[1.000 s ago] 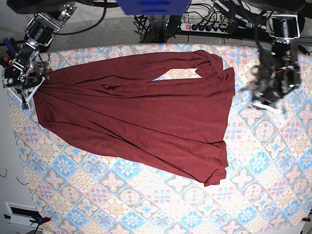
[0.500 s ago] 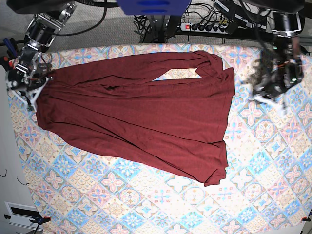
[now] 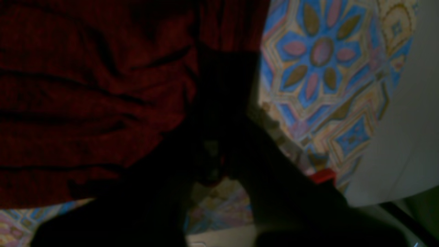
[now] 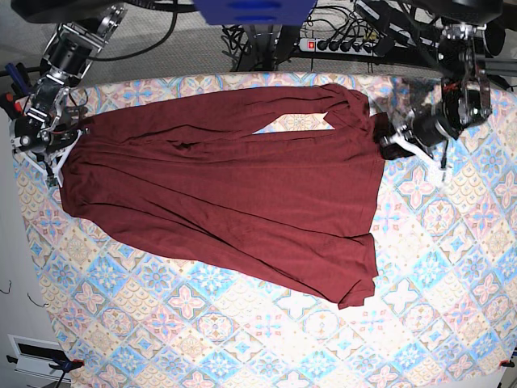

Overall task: Layout the t-shirt on the table in an organized manner, then fold the t-shirt properly
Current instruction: 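Release and regrasp the shirt edge with the left gripper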

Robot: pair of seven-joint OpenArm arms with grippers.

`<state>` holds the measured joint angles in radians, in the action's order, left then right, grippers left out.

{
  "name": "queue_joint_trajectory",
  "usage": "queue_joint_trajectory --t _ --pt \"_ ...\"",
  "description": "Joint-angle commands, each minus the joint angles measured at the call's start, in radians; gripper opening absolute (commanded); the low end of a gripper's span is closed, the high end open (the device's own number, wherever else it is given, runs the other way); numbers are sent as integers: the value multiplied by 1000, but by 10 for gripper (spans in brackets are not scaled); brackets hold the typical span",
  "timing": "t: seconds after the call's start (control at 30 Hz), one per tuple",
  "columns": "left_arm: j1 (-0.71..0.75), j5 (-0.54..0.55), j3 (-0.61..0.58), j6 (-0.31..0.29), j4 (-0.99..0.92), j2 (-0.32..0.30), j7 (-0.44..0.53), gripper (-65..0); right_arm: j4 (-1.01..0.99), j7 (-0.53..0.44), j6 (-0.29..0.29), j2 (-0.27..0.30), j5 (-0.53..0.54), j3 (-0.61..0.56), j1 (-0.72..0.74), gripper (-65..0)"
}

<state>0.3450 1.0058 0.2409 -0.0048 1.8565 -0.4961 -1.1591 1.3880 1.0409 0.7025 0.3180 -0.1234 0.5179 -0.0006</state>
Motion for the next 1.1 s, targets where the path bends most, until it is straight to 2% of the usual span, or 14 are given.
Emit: queue_joint_trajectory --t 0.0,0.1,0.4,0.5,0.6,0.7,0.87,1.07 --pt "10 15 8 -8 18 -14 8 -555 17 -4 -4 22 3 6 14 -648" --pt "47 15 8 -34 19 -13 8 -555 17 -4 -4 22 3 6 14 -648" --pt "142 17 8 -33 91 -13 8 -537 11 -6 -4 22 3 6 15 -647" --pt "151 17 8 -33 101 -13 8 -461 15 -4 -4 22 3 6 15 -647" --pt "157 23 2 -28 101 -13 5 -318 17 -3 -4 22 3 6 15 -645" --pt "165 23 4 -28 99 -13 -25 -216 17 -4 -4 22 3 6 15 -616" --pt "164 66 1 -31 98 -11 -31 -199 17 -6 -4 22 3 6 14 -548" --pt "162 31 1 -28 93 -9 -25 -199 17 -9 -4 22 3 6 14 -548"
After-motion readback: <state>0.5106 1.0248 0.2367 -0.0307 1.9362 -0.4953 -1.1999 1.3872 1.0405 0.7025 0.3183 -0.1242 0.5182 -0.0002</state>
